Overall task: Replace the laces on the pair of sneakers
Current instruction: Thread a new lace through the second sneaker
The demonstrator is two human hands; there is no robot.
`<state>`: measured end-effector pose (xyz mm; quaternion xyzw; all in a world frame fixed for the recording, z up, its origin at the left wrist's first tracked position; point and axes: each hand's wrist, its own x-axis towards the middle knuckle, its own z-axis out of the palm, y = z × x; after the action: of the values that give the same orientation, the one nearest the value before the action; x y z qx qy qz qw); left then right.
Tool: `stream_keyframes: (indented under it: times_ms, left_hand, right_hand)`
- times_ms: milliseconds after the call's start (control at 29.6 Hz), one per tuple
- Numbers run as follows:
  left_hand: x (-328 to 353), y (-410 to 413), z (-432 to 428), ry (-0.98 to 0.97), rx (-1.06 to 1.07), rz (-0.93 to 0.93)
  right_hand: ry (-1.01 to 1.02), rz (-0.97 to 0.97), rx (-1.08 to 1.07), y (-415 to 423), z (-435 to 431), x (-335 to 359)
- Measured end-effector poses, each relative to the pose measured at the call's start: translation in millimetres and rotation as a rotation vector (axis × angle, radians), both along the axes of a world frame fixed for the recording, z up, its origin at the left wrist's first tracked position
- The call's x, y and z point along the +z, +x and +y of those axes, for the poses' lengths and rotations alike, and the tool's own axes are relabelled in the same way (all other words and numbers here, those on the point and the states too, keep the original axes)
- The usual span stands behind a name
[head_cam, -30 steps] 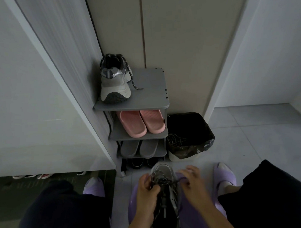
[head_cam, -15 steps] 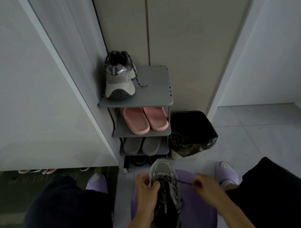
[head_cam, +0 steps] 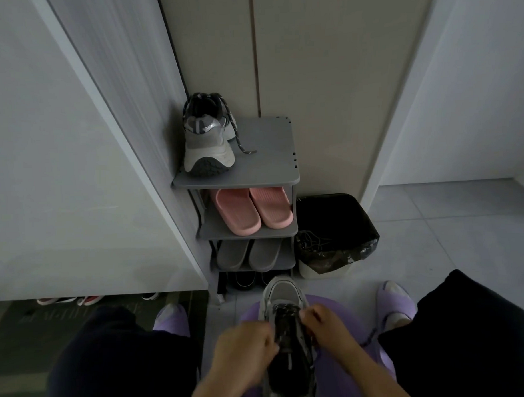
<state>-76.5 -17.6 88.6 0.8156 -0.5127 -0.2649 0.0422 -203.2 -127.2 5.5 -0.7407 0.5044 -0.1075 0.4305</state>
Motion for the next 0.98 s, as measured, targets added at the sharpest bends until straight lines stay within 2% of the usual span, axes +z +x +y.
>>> stream_keyframes:
  times_ms: [34, 101, 203, 372, 439, 507, 574, 642, 743, 777, 845, 912, 980]
  left_hand:
    - [4, 11, -2, -0.073, 0.070, 0.103]
    - [-3, 38, -3, -0.179, 0.205, 0.205]
    - [-30, 58, 3, -0.126, 0.276, 0.213]
    - [-63, 52, 12, -0.089, 0.339, 0.249]
    - [-61, 49, 11, -0.079, 0.304, 0.163]
    - [-50, 34, 7, -0.256, 0.297, 0.132]
    - [-30, 6, -2, -0.432, 0.312, 0.392]
    - [-20, -28, -16, -0.365, 0.243, 0.724]
    - [-17, -66, -27, -0.228, 0.136, 0.907]
    - [-17, -69, -27, -0.202, 0.154, 0.965]
    - [-17, -61, -23, -0.190, 0.181, 0.926]
    - [-19, -46, -15, -0.194, 0.194, 0.842]
    - [-22, -32, -7, -0.207, 0.187, 0.777]
  right_hand:
    - [-0.009, -0.032, -0.071, 0, -3, 1]
    - [0.130, -0.081, -0.071, -3, -7, 3]
    - [0.256, -0.051, -0.106, -12, -9, -2]
    - [0.354, -0.115, -0.149, -24, -10, 15]
    - [0.459, -0.228, -0.160, -28, -14, 31]
    - [0.597, -0.452, -0.209, -26, -17, 50]
    - [0.723, -0.666, -0.266, -20, -17, 67]
    - [0.828, -0.833, -0.296, -12, -16, 79]
    - [0.870, -0.969, -0.366, -9, -21, 88]
    - [0.851, -0.982, -0.399, -12, -26, 86]
    - [0.789, -0.950, -0.470, -23, -37, 81]
    - [0.677, -0.835, -0.511, -37, -45, 69]
    - [0.576, -0.640, -0.486, -48, -48, 51]
